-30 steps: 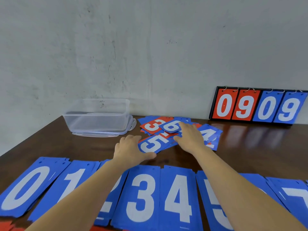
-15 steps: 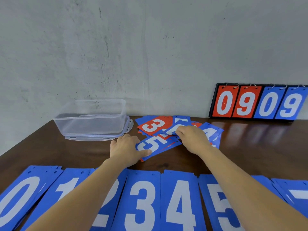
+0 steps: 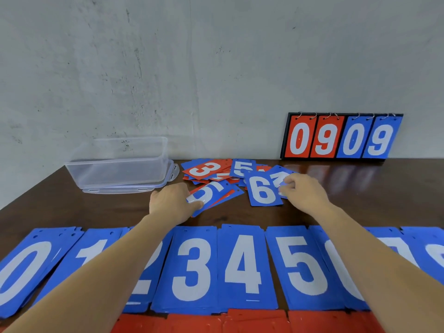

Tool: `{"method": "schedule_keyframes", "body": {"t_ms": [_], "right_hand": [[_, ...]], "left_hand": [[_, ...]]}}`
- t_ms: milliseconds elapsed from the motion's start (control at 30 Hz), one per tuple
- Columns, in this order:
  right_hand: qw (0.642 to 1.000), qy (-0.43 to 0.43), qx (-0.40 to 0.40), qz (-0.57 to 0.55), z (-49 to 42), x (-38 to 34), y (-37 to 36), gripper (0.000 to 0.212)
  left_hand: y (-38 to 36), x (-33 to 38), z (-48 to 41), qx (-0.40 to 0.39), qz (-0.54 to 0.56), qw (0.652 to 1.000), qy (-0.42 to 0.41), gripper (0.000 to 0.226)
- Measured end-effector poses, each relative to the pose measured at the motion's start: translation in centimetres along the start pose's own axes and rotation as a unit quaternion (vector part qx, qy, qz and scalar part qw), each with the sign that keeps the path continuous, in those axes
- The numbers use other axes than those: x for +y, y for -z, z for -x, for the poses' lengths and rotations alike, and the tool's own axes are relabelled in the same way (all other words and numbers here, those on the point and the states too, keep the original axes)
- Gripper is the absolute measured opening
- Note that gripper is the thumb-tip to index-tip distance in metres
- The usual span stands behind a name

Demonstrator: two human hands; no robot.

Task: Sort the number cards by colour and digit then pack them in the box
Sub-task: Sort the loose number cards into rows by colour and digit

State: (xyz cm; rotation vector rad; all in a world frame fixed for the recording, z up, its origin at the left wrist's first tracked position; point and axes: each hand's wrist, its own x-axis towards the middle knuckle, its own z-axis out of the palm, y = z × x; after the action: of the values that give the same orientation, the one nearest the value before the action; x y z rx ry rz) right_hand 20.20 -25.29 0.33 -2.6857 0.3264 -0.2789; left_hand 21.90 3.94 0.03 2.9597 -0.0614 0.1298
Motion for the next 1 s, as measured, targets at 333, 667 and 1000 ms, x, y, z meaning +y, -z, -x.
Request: {"method": "schedule_keyframes", "body": {"t_ms": [333, 667, 1000], "right_hand": [[0.993, -0.048, -0.058, 0.091, -0.2, -3.5, -3.4, 0.089], [0.994, -0.027, -0.049, 0.093, -0.3, -3.5, -2.6, 0.068], [1.0, 0.002, -0.009, -0.001, -0.1, -2.7, -2.9, 0.071]], "left_hand": [[0.2, -1.0, -0.1, -0.055, 0.143, 0.988, 0.027, 0.056], [1.0, -0.7, -1.1, -0.098, 0.288, 0.95, 0.067, 0.046], [2.5, -1.5, -0.4, -0.121, 0.364, 0.915, 0.125, 0.035]]}}
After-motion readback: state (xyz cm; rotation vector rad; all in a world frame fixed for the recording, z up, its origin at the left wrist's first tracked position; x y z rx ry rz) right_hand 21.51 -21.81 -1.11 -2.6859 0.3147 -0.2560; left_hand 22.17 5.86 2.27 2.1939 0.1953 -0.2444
